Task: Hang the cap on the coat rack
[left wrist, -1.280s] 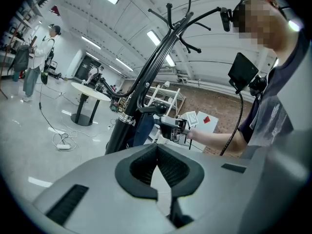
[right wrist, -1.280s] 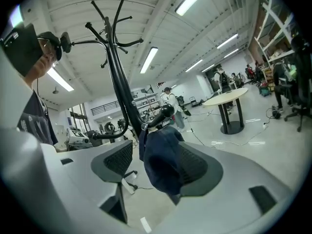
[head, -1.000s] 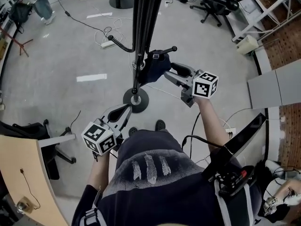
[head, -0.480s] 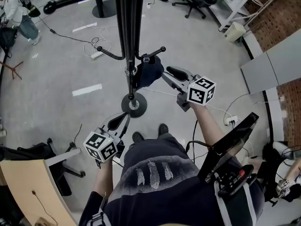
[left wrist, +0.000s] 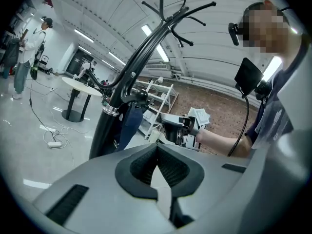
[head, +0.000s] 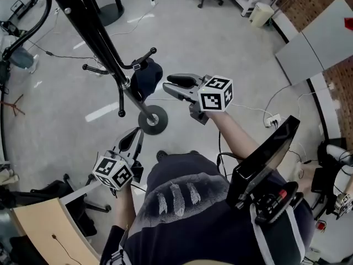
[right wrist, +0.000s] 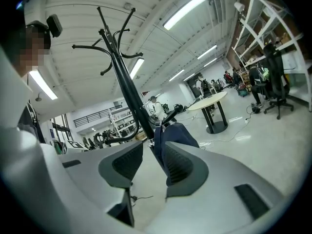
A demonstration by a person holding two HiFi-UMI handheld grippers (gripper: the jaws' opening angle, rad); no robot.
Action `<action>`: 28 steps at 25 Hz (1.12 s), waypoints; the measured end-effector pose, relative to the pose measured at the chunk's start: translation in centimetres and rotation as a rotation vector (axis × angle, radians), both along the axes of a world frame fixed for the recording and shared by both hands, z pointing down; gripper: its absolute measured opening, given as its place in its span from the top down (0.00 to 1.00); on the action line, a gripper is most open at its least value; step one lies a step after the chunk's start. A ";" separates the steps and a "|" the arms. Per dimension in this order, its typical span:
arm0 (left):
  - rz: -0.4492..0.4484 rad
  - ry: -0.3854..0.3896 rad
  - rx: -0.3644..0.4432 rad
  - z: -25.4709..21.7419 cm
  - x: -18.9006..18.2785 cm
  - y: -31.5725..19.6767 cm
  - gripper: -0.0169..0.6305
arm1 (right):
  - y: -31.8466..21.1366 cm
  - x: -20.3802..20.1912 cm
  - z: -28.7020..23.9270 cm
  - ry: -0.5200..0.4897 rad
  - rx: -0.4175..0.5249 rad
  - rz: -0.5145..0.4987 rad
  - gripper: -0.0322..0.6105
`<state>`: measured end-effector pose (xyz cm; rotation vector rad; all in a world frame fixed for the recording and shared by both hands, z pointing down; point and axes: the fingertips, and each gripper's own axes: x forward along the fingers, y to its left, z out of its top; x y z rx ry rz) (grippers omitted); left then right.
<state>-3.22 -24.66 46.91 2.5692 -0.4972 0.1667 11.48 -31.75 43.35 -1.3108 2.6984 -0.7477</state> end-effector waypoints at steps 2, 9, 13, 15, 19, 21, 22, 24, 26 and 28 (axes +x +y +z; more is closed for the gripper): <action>0.006 -0.008 -0.002 0.0 1.2 0.8 0.96 | 1.2 -0.3 0.0 -0.034 -0.021 -0.027 0.73; 0.013 -0.016 0.021 -1.5 6.2 4.3 0.96 | 7.5 0.5 -2.3 -0.239 -0.018 -0.164 0.94; -0.004 -0.038 0.026 -1.5 8.0 6.6 0.96 | 10.9 1.6 -2.1 -0.302 -0.033 -0.205 0.94; -0.030 -0.050 0.013 -1.2 8.0 7.5 0.96 | 12.3 1.6 -1.3 -0.299 -0.048 -0.226 0.94; -0.092 -0.061 -0.014 -0.6 7.5 9.0 0.96 | 13.5 0.9 -0.3 -0.333 -0.086 -0.281 0.94; -0.104 -0.064 -0.018 -0.6 7.2 9.7 0.96 | 14.2 0.3 -0.3 -0.348 -0.096 -0.303 0.94; -0.109 -0.061 -0.013 -0.9 7.1 9.8 0.96 | 14.4 0.0 -0.5 -0.347 -0.093 -0.315 0.94; -0.118 -0.049 0.006 -1.8 6.6 9.8 0.96 | 14.6 -0.9 -1.0 -0.332 -0.082 -0.336 0.94; -0.111 -0.037 0.035 -2.6 6.2 9.6 0.96 | 14.5 -1.8 -1.4 -0.307 -0.072 -0.347 0.94; -0.099 -0.028 0.051 -3.2 5.6 9.7 0.96 | 14.5 -2.8 -1.7 -0.295 -0.064 -0.350 0.94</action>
